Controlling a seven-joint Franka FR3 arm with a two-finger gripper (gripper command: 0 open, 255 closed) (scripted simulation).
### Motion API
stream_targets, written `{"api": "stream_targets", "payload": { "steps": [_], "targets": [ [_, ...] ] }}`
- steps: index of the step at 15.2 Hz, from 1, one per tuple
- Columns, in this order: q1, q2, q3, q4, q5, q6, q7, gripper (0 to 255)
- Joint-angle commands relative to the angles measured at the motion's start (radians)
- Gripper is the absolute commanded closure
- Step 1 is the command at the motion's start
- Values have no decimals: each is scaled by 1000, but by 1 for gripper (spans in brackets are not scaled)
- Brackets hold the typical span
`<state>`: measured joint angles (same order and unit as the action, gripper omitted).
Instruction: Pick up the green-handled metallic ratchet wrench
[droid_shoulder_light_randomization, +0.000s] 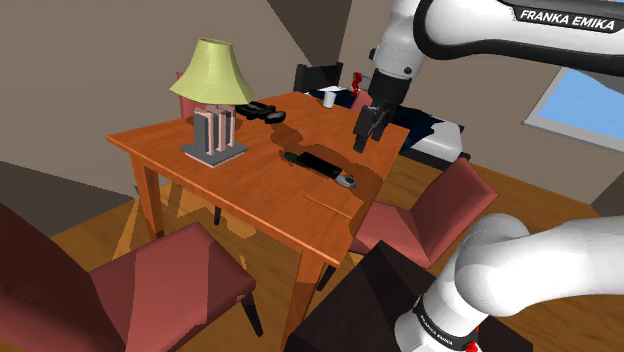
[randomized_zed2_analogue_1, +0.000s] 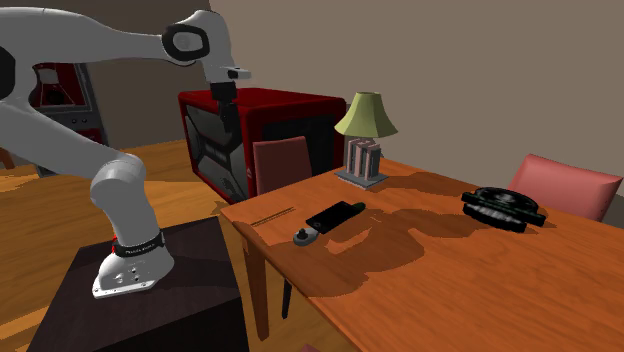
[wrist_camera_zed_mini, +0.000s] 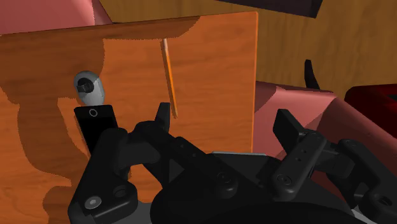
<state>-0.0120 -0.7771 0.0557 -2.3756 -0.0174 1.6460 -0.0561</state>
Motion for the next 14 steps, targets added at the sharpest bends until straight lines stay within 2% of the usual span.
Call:
{"api": "stream_targets", "payload": {
  "steps": [1, 7, 14],
  "targets": [
    [0, 0, 0, 0, 0, 0, 0, 0],
    [-23, 199, -56, 41, -43, 140, -77, 0],
    [-44, 456, -110, 150, -70, 268, -161, 0]
  ]
}}
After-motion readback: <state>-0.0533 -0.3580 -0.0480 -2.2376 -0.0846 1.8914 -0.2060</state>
